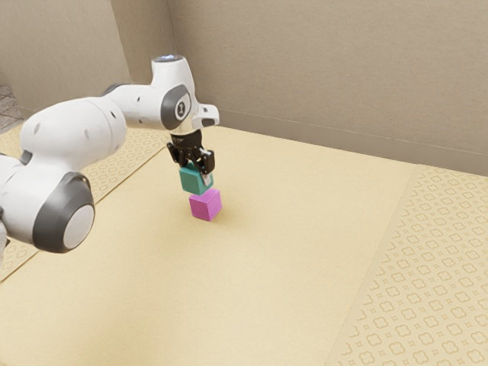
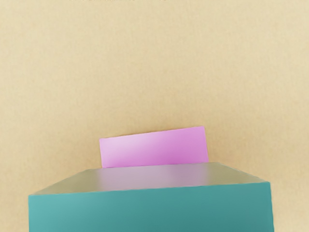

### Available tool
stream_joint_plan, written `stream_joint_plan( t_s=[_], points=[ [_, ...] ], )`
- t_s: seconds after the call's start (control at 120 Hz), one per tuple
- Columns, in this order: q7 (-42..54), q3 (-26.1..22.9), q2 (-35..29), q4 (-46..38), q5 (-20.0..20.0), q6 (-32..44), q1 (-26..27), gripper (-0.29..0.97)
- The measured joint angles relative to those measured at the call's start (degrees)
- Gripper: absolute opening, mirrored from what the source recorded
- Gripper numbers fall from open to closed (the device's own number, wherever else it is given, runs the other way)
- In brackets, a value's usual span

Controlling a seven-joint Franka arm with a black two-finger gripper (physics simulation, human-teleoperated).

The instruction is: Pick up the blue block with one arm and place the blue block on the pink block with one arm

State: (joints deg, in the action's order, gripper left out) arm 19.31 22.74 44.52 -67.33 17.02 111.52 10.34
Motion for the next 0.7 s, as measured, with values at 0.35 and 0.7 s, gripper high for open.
stream_joint_plan(
  t_s=[0.35, 0.7],
  points=[
    [3.5, -0.1, 1.6, 0.2, 0.3, 1.8, 0.0, 0.35],
    [4.3, 0.0, 2.0, 0.7, 1.0, 2.6, -0.2, 0.36]
  ],
)
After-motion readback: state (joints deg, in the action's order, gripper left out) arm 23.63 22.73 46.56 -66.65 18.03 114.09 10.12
